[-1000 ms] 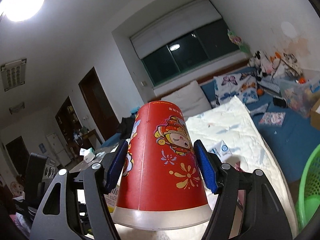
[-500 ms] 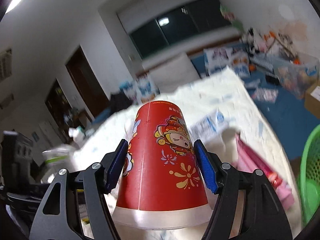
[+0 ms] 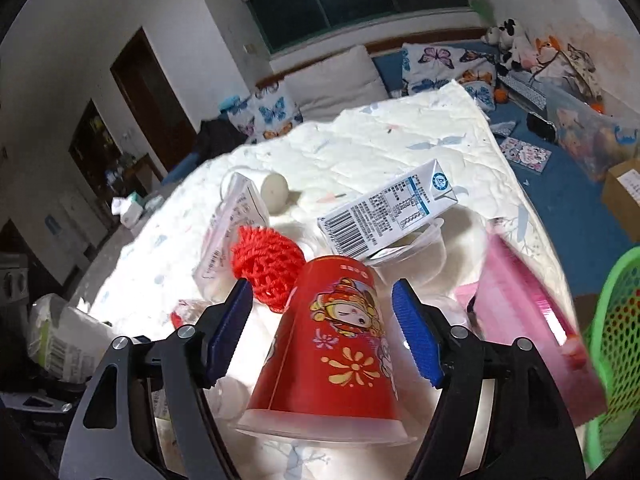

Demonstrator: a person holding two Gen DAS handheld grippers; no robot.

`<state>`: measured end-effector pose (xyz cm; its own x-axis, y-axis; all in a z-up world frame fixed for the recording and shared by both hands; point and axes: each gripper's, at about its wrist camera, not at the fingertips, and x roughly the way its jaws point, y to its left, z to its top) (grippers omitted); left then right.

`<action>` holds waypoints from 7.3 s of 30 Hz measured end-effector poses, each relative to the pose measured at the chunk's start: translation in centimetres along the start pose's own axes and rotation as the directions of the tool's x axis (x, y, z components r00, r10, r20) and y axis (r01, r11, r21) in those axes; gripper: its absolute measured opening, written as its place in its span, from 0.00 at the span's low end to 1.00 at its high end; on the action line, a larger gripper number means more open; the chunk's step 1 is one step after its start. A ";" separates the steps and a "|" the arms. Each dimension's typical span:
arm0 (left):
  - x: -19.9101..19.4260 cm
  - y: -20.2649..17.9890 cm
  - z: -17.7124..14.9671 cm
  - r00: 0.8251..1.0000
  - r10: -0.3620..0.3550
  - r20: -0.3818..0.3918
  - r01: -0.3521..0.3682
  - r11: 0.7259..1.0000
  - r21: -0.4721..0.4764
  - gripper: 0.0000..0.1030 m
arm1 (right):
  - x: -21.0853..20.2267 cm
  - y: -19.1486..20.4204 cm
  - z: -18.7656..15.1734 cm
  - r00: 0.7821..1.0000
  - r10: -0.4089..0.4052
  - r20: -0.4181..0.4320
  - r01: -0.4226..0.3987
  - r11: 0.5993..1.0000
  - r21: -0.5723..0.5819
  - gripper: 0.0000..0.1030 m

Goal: Collect trash

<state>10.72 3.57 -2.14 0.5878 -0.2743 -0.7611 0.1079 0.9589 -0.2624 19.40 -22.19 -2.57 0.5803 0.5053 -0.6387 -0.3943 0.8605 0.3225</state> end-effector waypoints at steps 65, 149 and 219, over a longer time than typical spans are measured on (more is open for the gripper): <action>-3.0 -1.1 0.9 0.997 -0.062 0.038 0.060 0.997 0.058 0.50 | -11.3 0.6 3.5 0.988 0.008 0.156 0.004 0.997 -0.077 0.59; 5.1 -11.2 2.5 0.978 -0.195 -0.071 0.206 0.949 0.240 0.64 | -7.1 -11.2 -3.1 0.969 -0.246 -0.037 0.246 0.969 -0.013 0.80; 10.8 -22.1 2.7 0.961 -0.231 -0.151 0.273 0.878 0.392 0.55 | -15.1 -23.8 -8.7 0.852 -0.517 -0.080 0.517 0.810 0.277 0.77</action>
<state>16.86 -20.37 -3.01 0.4186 -0.4965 -0.7605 0.5697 0.7957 -0.2059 13.75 -50.86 -6.68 0.6415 -0.0196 -0.7668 0.1786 0.9760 0.1244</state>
